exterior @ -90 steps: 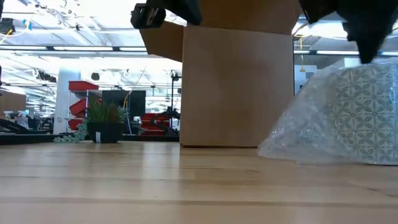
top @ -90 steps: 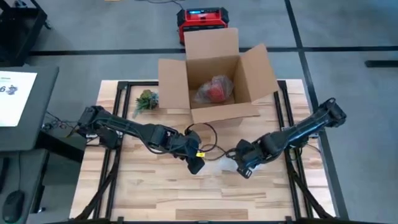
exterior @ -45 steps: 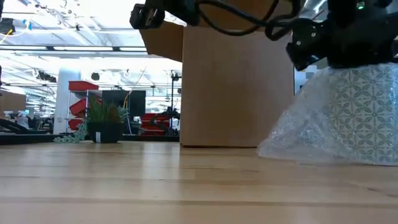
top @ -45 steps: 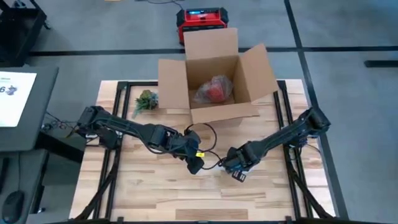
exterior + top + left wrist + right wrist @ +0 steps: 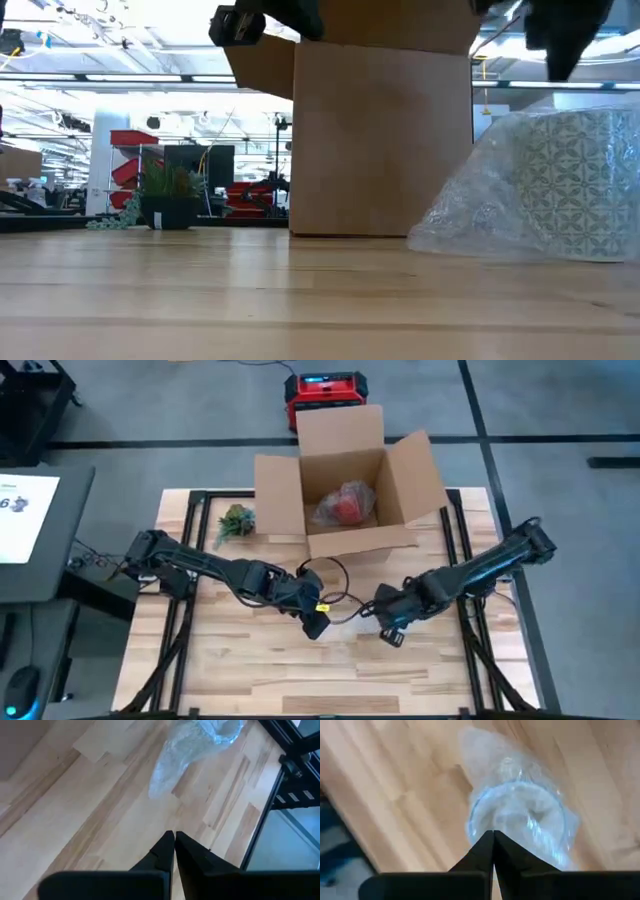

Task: Wrap mug
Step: Wrap the white mug with bubble wrap

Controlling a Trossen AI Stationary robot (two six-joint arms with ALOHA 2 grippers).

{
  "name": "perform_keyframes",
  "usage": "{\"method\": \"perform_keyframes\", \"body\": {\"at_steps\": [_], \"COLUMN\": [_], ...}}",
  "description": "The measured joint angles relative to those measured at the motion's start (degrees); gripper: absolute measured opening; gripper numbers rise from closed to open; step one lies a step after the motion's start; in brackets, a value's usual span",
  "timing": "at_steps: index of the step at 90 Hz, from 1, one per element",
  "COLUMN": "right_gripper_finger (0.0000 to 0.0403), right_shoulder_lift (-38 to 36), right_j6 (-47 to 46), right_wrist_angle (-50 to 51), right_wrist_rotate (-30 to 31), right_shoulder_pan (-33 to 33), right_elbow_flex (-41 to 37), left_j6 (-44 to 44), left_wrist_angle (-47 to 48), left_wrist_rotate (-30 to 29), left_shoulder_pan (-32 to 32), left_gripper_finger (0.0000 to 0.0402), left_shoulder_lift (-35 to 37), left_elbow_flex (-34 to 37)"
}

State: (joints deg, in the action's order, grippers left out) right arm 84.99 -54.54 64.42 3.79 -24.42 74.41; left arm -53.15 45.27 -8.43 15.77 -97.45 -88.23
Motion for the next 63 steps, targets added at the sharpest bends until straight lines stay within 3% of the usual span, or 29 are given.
{"method": "perform_keyframes", "body": {"at_steps": [13,27,46,63], "right_gripper_finger": [0.0,0.0,0.0,0.0], "right_shoulder_lift": [0.1,6.9,18.0,18.8], "right_j6": [-4.5,-6.1,0.9,7.5], "right_wrist_angle": [0.8,-0.5,-4.7,-2.5], "right_wrist_rotate": [0.9,0.9,0.6,1.0], "right_shoulder_pan": [-1.0,0.4,2.9,3.6], "right_elbow_flex": [-1.5,-5.7,-7.5,-5.2], "left_j6": [0.1,0.1,1.9,1.8], "left_wrist_angle": [0.1,0.3,0.6,0.6], "left_wrist_rotate": [0.0,-0.8,-2.5,-2.9], "left_shoulder_pan": [0.0,0.0,-0.3,-0.3], "left_gripper_finger": [0.0,0.0,0.0,0.0], "left_shoulder_lift": [0.0,0.0,0.0,0.0], "left_elbow_flex": [0.0,0.0,0.0,0.0]}}
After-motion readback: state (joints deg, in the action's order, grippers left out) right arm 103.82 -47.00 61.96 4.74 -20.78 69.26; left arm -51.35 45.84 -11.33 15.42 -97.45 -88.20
